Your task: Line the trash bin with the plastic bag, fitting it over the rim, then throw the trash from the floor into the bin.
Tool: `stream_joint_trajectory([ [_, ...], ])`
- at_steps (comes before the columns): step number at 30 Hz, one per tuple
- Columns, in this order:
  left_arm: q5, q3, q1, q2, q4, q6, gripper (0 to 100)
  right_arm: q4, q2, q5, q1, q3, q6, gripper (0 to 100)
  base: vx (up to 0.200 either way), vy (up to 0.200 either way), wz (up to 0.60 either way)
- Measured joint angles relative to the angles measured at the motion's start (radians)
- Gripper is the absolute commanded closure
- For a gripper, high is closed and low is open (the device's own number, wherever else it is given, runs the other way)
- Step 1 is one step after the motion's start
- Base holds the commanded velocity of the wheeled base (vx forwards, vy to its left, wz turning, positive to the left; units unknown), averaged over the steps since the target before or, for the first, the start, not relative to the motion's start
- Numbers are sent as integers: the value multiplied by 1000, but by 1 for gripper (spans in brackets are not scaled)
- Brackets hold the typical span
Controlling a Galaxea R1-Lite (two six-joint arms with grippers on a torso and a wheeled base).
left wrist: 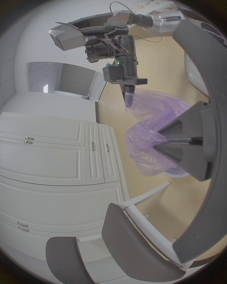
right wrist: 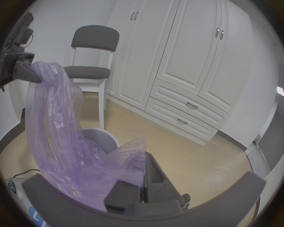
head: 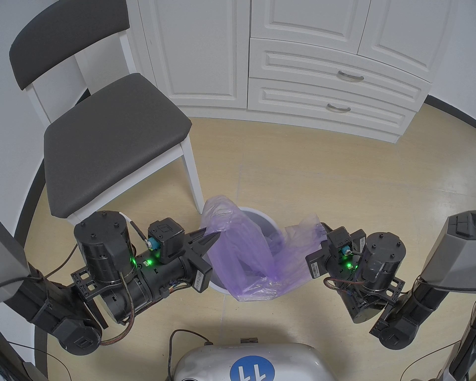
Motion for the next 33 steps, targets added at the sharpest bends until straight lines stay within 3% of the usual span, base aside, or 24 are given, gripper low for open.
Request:
stream_joint_trajectory([
  [11, -10, -9, 21, 29, 0, -4, 100, 0, 54, 1, -10, -30, 7, 100, 0, 0, 0],
  [21, -25, -78, 98, 111, 0, -16, 100, 0, 130, 1, -23, -98, 44, 100, 0, 0, 0],
  [26, -88, -138, 144, 174, 1, -92, 100, 0, 155, 4, -32, -116, 62, 100, 0, 0, 0],
  [33, -97, -187, 188, 236, 8, -107, 100, 1, 215, 7, -67, -203, 94, 100, 0, 0, 0],
])
